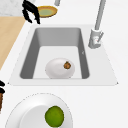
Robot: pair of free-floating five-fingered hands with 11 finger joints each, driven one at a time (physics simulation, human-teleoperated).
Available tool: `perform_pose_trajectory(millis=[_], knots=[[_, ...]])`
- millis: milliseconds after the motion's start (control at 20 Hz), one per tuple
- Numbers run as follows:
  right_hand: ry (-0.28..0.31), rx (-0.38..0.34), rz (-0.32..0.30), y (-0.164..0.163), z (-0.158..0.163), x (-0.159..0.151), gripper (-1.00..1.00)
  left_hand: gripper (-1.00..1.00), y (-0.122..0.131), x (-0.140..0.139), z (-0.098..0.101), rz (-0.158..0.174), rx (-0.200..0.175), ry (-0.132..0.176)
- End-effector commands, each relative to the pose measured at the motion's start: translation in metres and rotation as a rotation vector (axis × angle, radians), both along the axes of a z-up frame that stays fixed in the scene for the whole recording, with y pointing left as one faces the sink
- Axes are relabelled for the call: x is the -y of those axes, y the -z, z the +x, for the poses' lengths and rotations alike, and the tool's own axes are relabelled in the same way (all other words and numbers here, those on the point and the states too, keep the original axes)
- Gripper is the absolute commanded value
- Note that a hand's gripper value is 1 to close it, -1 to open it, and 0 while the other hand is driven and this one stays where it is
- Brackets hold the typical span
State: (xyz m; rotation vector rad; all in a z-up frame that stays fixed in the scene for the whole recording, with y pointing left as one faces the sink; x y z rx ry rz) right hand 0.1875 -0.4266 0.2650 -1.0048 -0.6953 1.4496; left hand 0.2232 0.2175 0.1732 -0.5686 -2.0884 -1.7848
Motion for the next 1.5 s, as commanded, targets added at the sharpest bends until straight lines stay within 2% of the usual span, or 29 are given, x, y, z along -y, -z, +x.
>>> perform_pose_trajectory(millis=[0, 200, 350, 450, 650, 850, 1100, 1450], knots=[[-0.015, 0.048, 0.000, -0.004, -0.007, -0.002, -1.00, 0.00, 0.000, 0.000, 0.000, 0.000, 0.000, 0.000], [-0.008, 0.116, 0.006, -0.009, -0.020, -0.001, -1.00, 0.00, 0.000, 0.000, 0.000, 0.000, 0.000, 0.000], [-0.013, 0.205, 0.000, -0.012, -0.027, -0.001, -1.00, 0.00, 0.000, 0.000, 0.000, 0.000, 0.000, 0.000], [-0.019, 0.218, -0.002, -0.012, -0.023, -0.003, -1.00, 0.00, 0.000, 0.000, 0.000, 0.000, 0.000, 0.000], [-0.021, 0.194, -0.011, -0.011, -0.011, -0.011, -1.00, 0.00, 0.000, 0.000, 0.000, 0.000, 0.000, 0.000], [-0.023, 0.173, -0.010, -0.011, -0.014, -0.008, -1.00, 0.00, 0.000, 0.000, 0.000, 0.000, 0.000, 0.000], [-0.020, 0.104, -0.008, 0.002, 0.035, -0.011, -1.00, 0.00, 0.000, 0.000, 0.000, 0.000, 0.000, 0.000], [-0.012, -0.024, 0.000, 0.024, 0.076, -0.012, -1.00, 0.00, 0.000, 0.000, 0.000, 0.000, 0.000, 0.000]])
